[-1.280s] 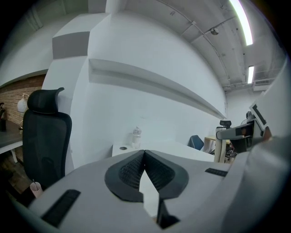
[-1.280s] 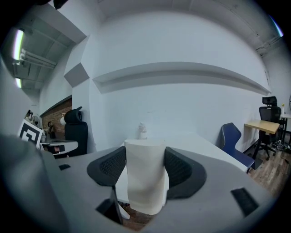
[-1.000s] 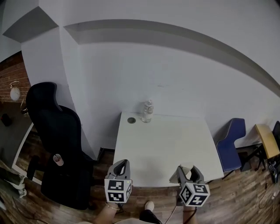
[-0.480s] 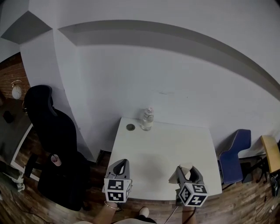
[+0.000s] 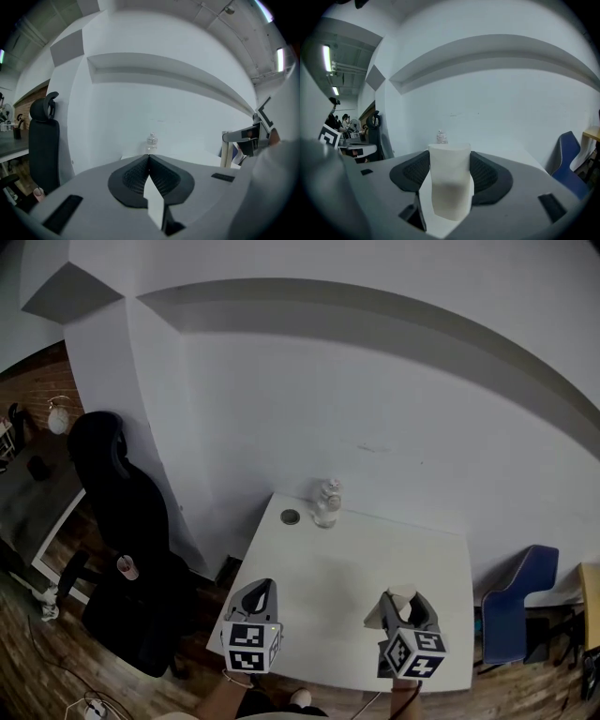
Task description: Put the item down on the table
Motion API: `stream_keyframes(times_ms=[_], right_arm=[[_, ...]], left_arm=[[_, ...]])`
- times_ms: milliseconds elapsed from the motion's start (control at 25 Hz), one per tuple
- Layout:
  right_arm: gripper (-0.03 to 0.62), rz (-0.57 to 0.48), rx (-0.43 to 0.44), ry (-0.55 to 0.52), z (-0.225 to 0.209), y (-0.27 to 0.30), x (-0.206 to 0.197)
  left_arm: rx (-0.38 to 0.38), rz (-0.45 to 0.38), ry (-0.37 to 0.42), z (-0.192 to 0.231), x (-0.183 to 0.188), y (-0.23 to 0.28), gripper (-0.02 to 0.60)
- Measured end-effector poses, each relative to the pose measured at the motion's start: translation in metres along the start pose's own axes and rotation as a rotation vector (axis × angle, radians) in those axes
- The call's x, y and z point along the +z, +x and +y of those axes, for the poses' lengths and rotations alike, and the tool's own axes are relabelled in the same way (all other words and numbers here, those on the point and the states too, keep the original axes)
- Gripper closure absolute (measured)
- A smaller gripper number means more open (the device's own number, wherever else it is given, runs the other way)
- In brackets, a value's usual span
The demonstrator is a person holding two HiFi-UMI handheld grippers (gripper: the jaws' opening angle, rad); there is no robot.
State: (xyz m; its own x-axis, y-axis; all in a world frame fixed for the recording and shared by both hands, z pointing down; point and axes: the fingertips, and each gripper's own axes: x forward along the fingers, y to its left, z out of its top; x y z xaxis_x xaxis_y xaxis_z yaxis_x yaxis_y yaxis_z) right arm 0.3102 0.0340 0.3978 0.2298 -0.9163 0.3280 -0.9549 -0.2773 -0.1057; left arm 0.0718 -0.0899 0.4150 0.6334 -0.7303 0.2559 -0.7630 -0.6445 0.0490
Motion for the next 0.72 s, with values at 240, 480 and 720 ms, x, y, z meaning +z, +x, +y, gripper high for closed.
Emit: stream_keyframes(times_ms=[240, 480, 720], right_arm=[[0.304, 0.01, 0.054, -0.015, 0.013, 0.028, -0.002], [0.304, 0.02, 0.074, -0.037, 0.021, 0.047, 0.0], [0.304, 0.019, 0.112, -0.062, 0.033, 0.064, 0.007]], left_arm=[[0.043, 0.022, 0.003, 0.013, -0.006, 0.004, 0.565], [0.035, 0.014, 0.006, 0.024, 0.001, 0.019, 0.565], [0.048, 0.018, 0.013, 0.031, 0.002, 0.026, 0.565]])
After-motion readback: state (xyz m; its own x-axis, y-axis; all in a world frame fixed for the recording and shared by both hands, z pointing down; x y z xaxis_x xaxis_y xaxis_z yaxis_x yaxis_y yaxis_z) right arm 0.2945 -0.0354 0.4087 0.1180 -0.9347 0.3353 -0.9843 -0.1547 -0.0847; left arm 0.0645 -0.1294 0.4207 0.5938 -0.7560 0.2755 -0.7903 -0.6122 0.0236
